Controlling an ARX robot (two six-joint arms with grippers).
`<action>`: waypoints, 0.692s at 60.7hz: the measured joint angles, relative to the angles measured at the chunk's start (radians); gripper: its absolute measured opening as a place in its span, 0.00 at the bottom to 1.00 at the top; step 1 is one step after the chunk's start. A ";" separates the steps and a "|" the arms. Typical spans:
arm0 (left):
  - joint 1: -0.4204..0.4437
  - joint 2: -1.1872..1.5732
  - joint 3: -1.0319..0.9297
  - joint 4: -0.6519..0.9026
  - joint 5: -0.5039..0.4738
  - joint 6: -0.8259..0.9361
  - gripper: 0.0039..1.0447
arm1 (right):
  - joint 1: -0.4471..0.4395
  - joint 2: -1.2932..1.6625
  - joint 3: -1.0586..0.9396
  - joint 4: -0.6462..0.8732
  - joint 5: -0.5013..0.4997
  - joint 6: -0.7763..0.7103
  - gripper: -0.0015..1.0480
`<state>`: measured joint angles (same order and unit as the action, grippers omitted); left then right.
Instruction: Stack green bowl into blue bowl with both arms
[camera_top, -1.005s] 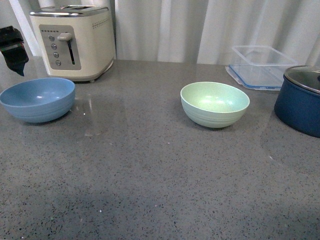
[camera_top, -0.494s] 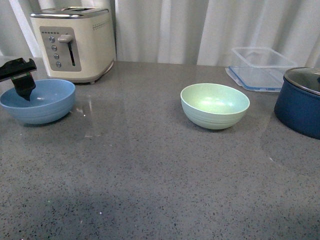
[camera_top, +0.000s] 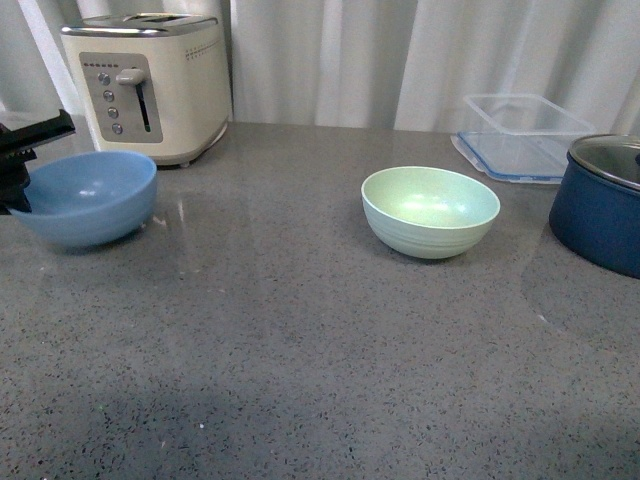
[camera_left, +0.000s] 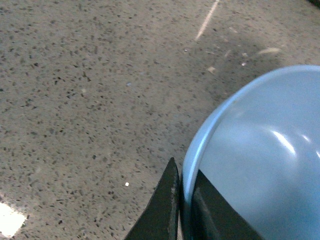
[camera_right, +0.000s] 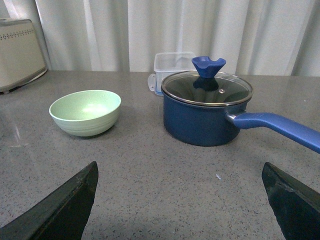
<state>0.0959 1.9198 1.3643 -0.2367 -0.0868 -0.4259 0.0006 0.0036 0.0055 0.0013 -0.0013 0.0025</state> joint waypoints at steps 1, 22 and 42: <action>-0.005 -0.007 0.000 0.000 0.000 0.002 0.03 | 0.000 0.000 0.000 0.000 0.000 0.000 0.90; -0.179 -0.082 0.048 -0.006 0.010 0.001 0.03 | 0.000 0.000 0.000 0.000 0.000 0.000 0.90; -0.324 -0.001 0.113 -0.008 -0.019 -0.003 0.03 | 0.000 0.000 0.000 0.000 0.000 0.000 0.90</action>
<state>-0.2279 1.9186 1.4769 -0.2447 -0.1059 -0.4286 0.0006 0.0036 0.0055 0.0013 -0.0017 0.0025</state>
